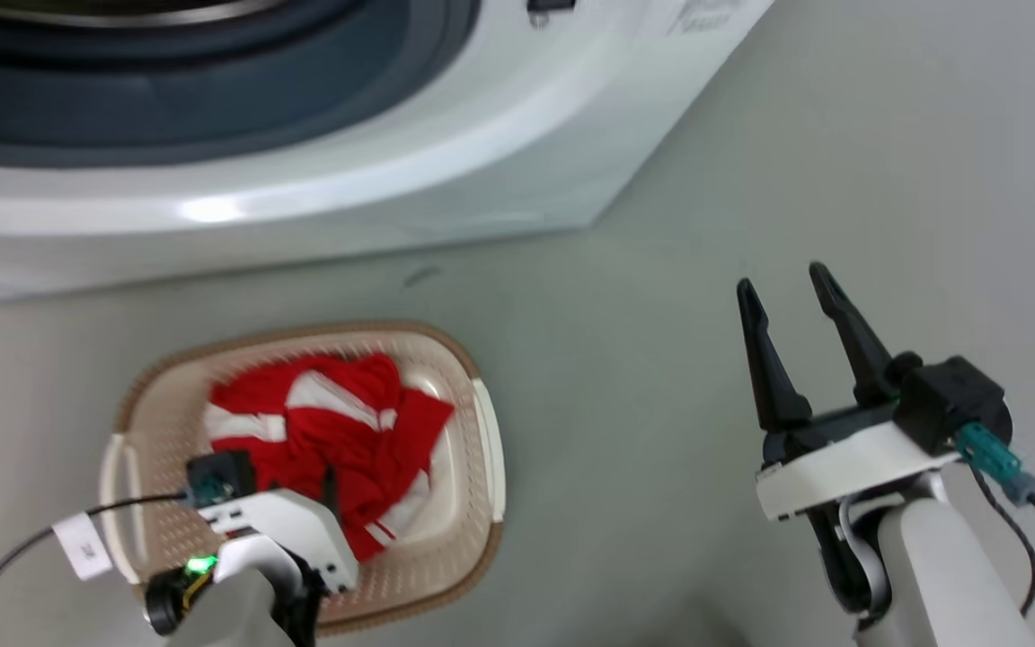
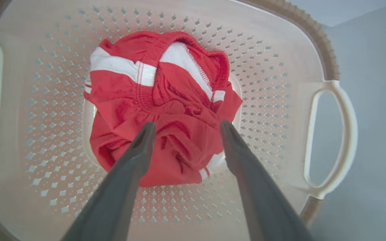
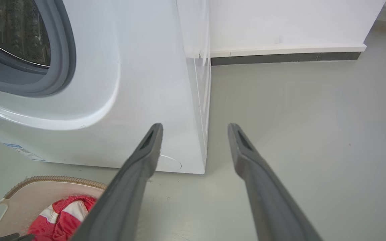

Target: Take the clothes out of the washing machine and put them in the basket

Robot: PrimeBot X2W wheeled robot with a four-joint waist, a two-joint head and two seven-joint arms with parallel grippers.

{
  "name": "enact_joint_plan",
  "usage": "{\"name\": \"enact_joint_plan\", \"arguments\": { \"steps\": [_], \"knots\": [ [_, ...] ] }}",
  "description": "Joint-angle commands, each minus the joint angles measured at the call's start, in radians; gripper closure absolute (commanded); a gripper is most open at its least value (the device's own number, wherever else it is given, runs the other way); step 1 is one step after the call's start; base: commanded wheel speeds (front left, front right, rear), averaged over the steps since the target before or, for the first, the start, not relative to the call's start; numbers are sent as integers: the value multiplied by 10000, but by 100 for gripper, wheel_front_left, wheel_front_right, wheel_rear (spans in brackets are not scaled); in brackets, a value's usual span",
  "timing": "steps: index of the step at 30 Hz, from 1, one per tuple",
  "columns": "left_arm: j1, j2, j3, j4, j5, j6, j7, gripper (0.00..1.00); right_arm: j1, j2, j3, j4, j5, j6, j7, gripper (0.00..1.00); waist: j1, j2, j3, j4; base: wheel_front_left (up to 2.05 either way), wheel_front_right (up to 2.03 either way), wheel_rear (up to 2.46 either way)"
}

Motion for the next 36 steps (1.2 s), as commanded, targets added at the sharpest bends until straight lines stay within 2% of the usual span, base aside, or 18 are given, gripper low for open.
{"name": "enact_joint_plan", "arguments": {
  "steps": [1,3,8,14,27,31,36],
  "knots": [
    [204,-58,-12,-41,13,-73,-46,0,246,-9,-66,90,-88,-7,-28,0,-1,0,-1216,453,0,0,0],
    [473,-156,-175,-259,123,-166,-76,0,479,-11,-208,158,-170,-7,44,0,-1,0,-1855,635,0,0,0],
    [1420,-269,-211,-1817,376,-280,-80,0,1093,-11,-608,145,-357,-7,284,0,-1,0,-3178,996,0,0,0],
    [2575,-309,134,-4044,843,-128,-74,0,1798,-9,-994,-86,-547,-5,613,0,-1,0,-4344,1229,0,0,0],
    [4188,-330,980,-9888,2535,238,-74,0,3056,-9,-1859,-973,-996,-7,1153,0,-1,0,-5642,1744,0,0,0],
    [4718,-219,1001,-11023,2975,240,-75,0,3285,-6,-2005,-1296,-1165,-5,1257,0,-1,0,-5817,1812,0,0,0],
    [5503,-72,976,-11500,3320,286,-75,0,3573,-7,-1924,-1586,-1288,-7,1326,0,-1,0,-6034,1821,0,0,0]
  ]
}}
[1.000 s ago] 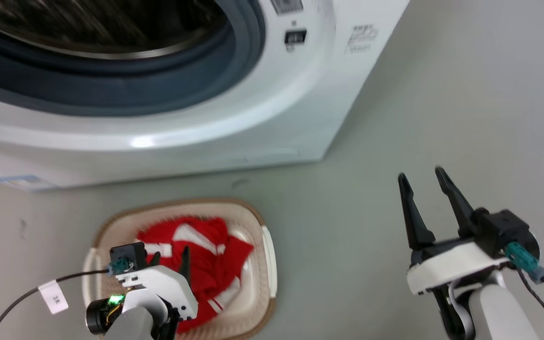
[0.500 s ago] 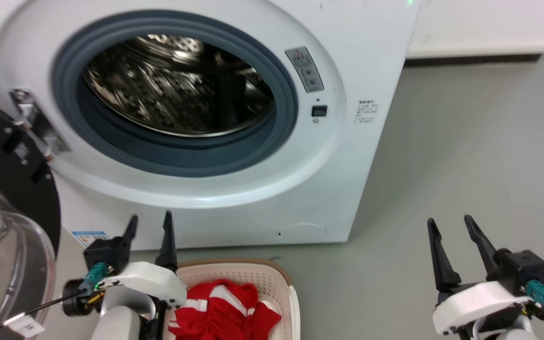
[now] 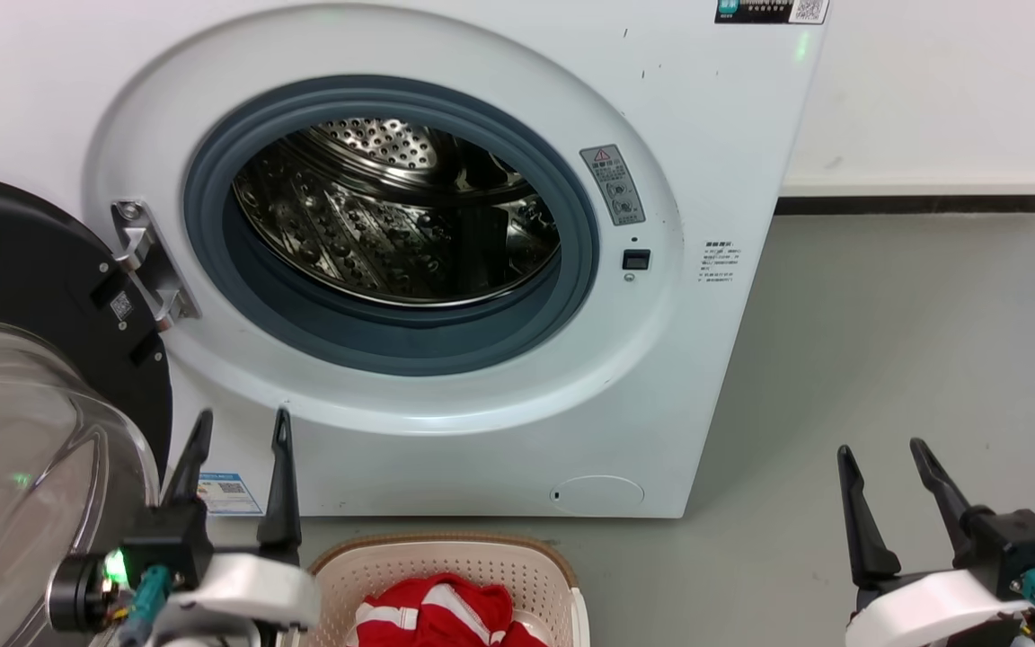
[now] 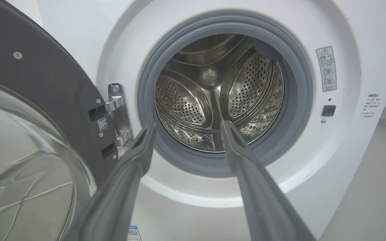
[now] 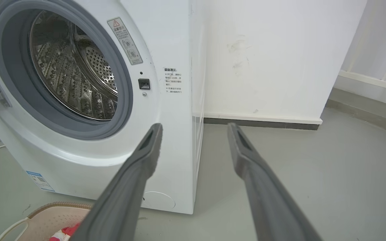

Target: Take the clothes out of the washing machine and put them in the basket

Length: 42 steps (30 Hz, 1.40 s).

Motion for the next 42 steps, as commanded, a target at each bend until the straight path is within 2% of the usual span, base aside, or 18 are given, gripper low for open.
{"name": "enact_joint_plan", "arguments": {
  "steps": [1,11,31,32,34,42],
  "knots": [
    [230,62,-23,-56,108,30,-25,0,180,-6,18,-85,-47,-5,23,0,3,0,-74,9,0,0,0],
    [878,-84,-85,113,-144,102,-25,0,546,-6,128,-276,101,-5,56,0,3,0,-244,85,0,0,0],
    [767,-75,-127,183,-250,46,-26,0,458,-6,97,-281,168,-5,121,0,3,0,-218,75,0,0,0],
    [796,-71,-112,202,-225,94,3,100,495,2,103,-244,112,2,88,100,3,0,-217,75,0,0,0],
    [680,-80,-2,369,-408,76,112,100,498,4,126,-174,293,2,80,100,3,0,-212,74,0,0,0],
    [477,-109,154,515,-2132,-18,636,100,244,-49,76,57,2178,1,314,100,3,0,-177,77,0,0,0]
  ]
}}
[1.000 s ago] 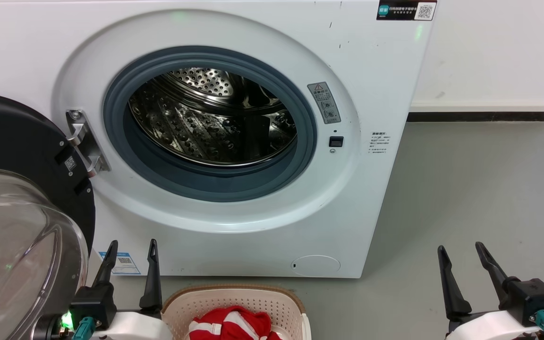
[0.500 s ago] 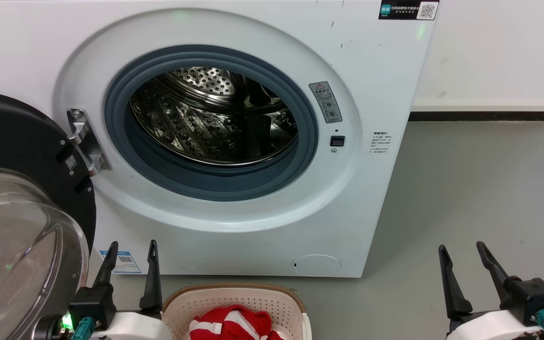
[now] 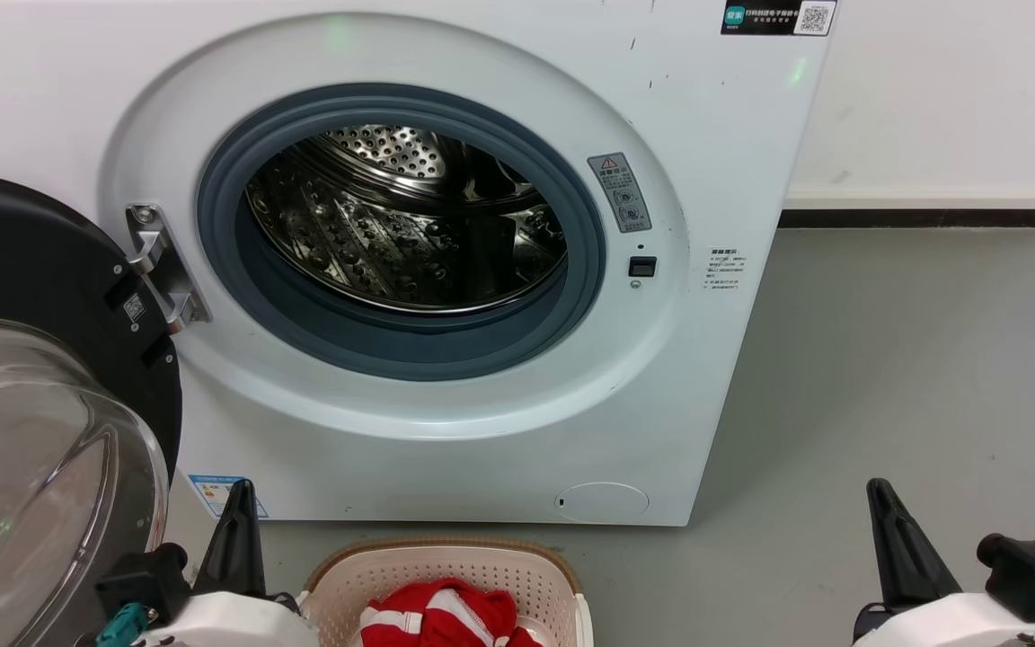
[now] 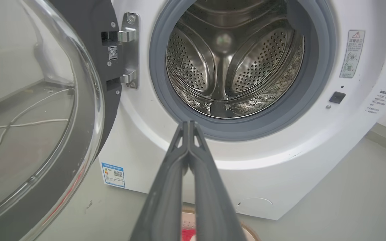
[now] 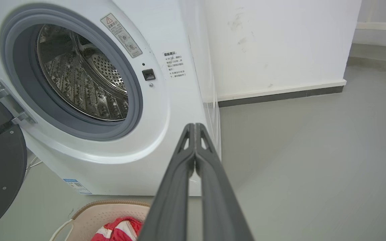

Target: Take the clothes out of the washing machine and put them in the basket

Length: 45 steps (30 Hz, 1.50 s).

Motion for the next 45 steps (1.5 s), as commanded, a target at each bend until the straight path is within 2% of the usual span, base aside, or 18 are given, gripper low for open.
{"name": "enact_joint_plan", "arguments": {
  "steps": [1,14,32,33,45],
  "knots": [
    [-304,18,48,-138,-387,-34,78,100,-301,-70,-27,-93,429,-1,48,100,0,0,4,1,0,0,0],
    [-428,-21,53,-139,-2776,-173,544,100,-670,-130,-92,257,2885,-1,348,100,0,0,61,2,0,0,0],
    [-677,-67,183,-8,-5511,-336,1212,100,-1063,-169,-197,654,5709,-2,722,100,0,0,138,4,0,0,0],
    [-708,-75,205,15,-5923,-363,1315,100,-1127,-173,-215,716,6123,-2,773,100,0,0,151,4,0,0,0],
    [-854,-106,289,97,-7429,-452,1679,100,-1347,-182,-294,936,7681,-2,1003,100,0,0,203,6,0,0,0]
  ]
}}
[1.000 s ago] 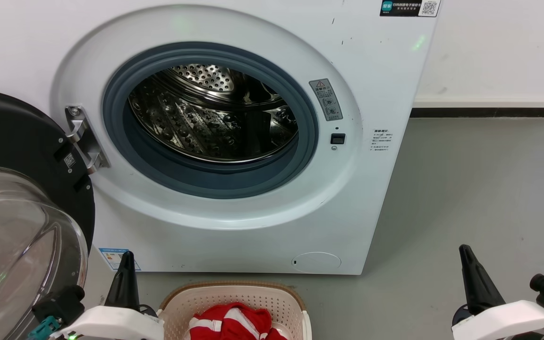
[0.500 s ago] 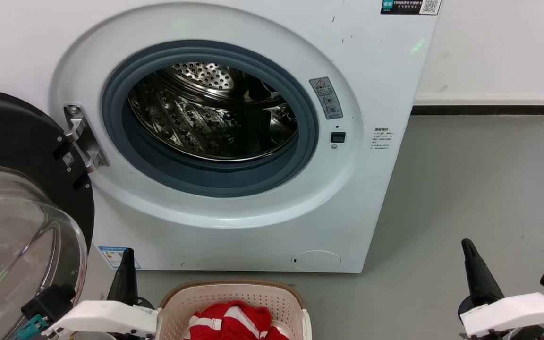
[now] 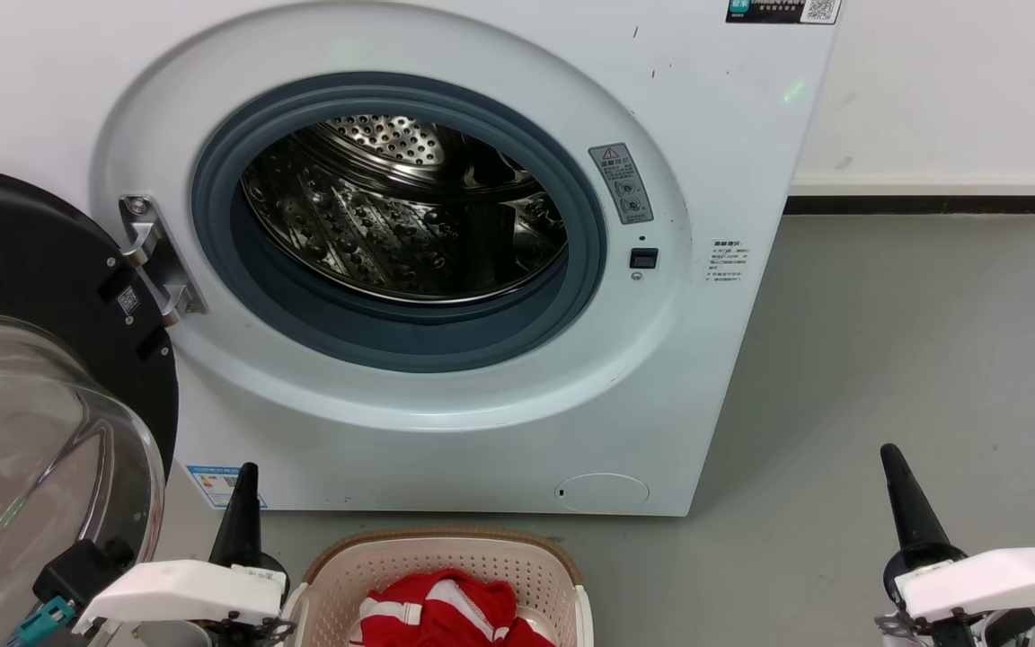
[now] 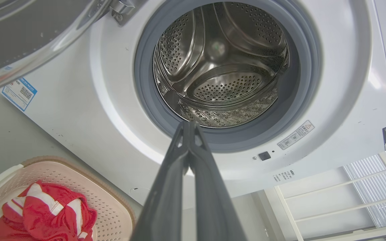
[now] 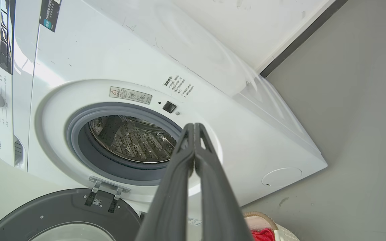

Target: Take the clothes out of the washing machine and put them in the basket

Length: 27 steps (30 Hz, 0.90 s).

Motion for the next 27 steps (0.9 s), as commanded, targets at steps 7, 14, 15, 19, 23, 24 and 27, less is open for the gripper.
{"name": "enact_joint_plan", "arguments": {
  "steps": [7,14,15,19,23,24,27],
  "knots": [
    [-332,2,95,-26,-989,-120,230,100,-372,-72,-75,73,1048,-1,159,100,-1,-1,32,1,0,0,0],
    [-408,-11,134,18,-1741,-173,420,100,-487,-71,-122,185,1815,0,276,100,-1,-1,62,2,0,0,0],
    [-420,-14,139,22,-1842,-171,443,100,-503,-71,-128,200,1927,-1,298,100,-1,-1,66,2,0,0,0],
    [-443,-19,153,37,-2155,-181,524,100,-536,-69,-145,243,2232,0,338,100,-1,-1,79,3,0,0,0],
    [-470,-27,173,63,-2546,-214,617,100,-610,-66,-170,301,2648,0,403,100,-1,-1,97,3,0,0,0],
    [-479,-29,178,68,-2646,-222,639,100,-624,-65,-176,317,2742,0,418,100,-1,-1,101,3,0,0,0],
    [-505,-37,192,87,-2936,-240,716,100,-669,-63,-196,366,3023,0,463,100,-1,-1,114,4,0,0,0]
  ]
}}
